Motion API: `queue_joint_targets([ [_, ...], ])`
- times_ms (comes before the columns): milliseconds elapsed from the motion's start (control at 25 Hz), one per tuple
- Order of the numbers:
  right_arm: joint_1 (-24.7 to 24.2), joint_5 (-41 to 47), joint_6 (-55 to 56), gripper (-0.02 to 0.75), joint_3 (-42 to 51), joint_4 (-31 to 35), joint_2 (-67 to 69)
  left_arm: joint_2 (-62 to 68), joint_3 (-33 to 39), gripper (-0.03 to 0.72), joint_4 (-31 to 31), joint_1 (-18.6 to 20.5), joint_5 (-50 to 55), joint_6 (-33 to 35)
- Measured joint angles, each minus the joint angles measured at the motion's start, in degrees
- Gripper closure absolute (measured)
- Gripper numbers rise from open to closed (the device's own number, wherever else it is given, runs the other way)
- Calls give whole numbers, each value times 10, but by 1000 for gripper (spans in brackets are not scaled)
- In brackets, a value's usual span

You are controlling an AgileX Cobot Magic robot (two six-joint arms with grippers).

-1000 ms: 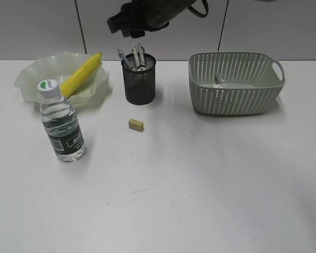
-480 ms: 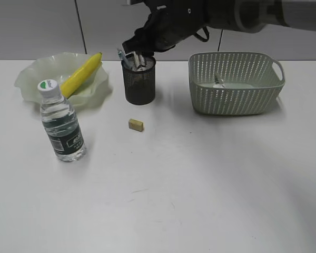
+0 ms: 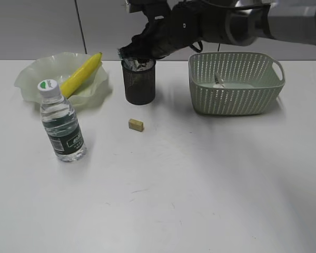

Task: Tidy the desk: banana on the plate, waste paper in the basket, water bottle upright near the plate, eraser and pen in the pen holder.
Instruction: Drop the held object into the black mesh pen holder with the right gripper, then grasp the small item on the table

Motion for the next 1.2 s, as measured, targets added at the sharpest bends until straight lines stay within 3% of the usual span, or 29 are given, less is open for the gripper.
queue_joint_targets([
  [120, 0, -3, 0, 427, 0, 6, 2, 0, 0, 328, 0, 0, 0, 0],
  [360, 1, 1, 0, 288, -20, 8, 2, 0, 0, 328, 1, 0, 0, 0],
  [680, 1, 96, 0, 269, -75, 7, -2, 0, 0, 328, 1, 0, 0, 0],
  [960, 1, 273, -1, 267, -90, 3, -68, 0, 0, 328, 1, 0, 0, 0],
  [1200, 1, 486, -1, 267, -92, -16, -118, 0, 0, 328, 1, 0, 0, 0],
])
